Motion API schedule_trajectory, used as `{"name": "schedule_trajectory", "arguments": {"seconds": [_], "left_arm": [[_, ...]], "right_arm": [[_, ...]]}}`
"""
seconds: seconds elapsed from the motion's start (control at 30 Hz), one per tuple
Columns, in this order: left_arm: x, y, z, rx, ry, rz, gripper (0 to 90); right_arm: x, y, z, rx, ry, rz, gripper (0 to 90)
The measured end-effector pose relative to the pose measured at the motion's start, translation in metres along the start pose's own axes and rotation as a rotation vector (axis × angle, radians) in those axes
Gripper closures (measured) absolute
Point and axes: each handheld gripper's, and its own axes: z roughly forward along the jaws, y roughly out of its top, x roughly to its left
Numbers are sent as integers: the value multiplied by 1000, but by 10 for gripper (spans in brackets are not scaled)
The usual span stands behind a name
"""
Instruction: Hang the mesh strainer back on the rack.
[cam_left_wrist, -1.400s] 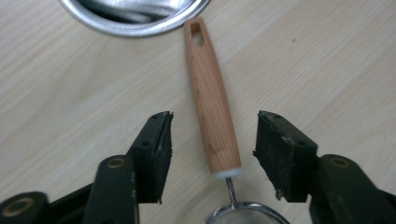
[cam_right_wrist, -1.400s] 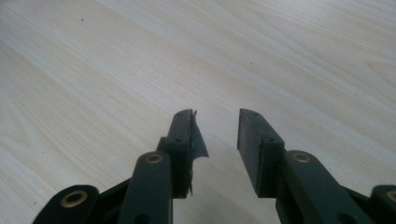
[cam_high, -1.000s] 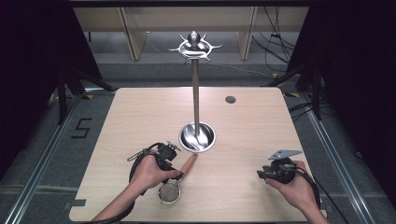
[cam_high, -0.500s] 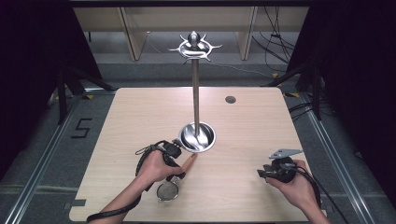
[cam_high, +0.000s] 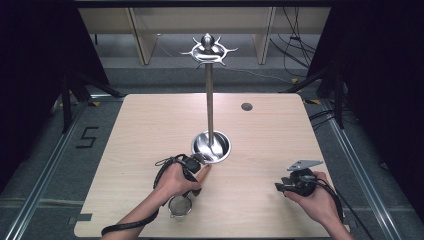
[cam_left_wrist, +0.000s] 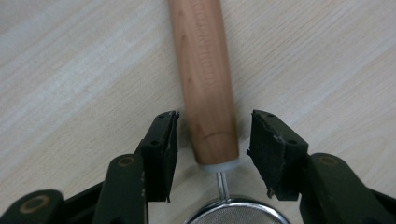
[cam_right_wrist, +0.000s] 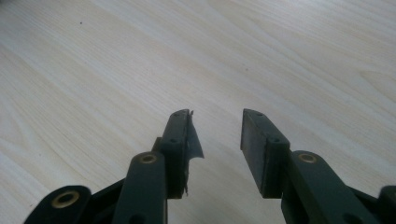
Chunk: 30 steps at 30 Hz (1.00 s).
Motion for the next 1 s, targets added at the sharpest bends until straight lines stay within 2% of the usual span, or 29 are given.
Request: {"name": "schedule_trajectory", "arguments": {"seconds": [0.03, 0.1, 0.13, 0.17, 0.2, 0.3, 0.33, 0.37, 0.5, 0.57, 0.6, 0.63, 0.73, 0.8, 0.9, 0.93, 0.97, 1.0], "left_arm": [[1, 0, 1, 1, 4, 0, 520], [3, 0, 0, 11, 5, -3, 536], [3, 0, 1, -11, 8, -11, 543], [4, 0, 0, 6, 5, -7, 552], [4, 0, 0, 10, 5, -8, 568], [3, 0, 0, 6, 13, -9, 606], [1, -1, 1, 1, 19, -2, 621], [0, 0, 0, 23, 28, 13, 646], [-4, -2, 2, -21, 50, -1, 678], [-3, -2, 0, 8, 39, 3, 681], [-3, -3, -1, 8, 37, 7, 682], [-3, -4, 0, -6, 37, 5, 682], [-3, -9, -1, -32, 35, 17, 683], [-4, -12, -4, -43, 29, 21, 684], [-4, -18, -11, -101, 4, 21, 684], [-4, -20, -14, -105, 0, 32, 684], [-3, -23, -17, -146, 3, 47, 684], [-2, -26, -19, -199, -8, 43, 684]], "right_arm": [[-1, -1, 1, -10, -9, -23, 632], [0, 0, 1, -11, -5, -15, 632], [0, 0, 1, -10, -4, -14, 632], [-1, 0, 2, -12, -4, -15, 632], [1, 0, 1, -1, 3, 6, 632], [1, 0, 1, -2, 1, -1, 632], [2, 0, 1, 0, 1, 6, 632], [2, 0, 0, 0, 2, 11, 632], [1, 1, 1, -4, 5, -1, 632], [1, 0, 1, -4, 4, 0, 632], [1, 0, 1, -5, 4, -1, 632], [2, 0, 1, 1, 5, 12, 632], [-1, 0, 2, -13, -2, -21, 631], [1, 0, 0, -4, 3, 4, 630], [1, 0, 0, -6, 3, 4, 627], [1, 0, -1, -11, 1, 4, 627], [1, 0, -1, -13, 1, 5, 627], [0, -2, 3, -63, -13, -5, 627]]}}
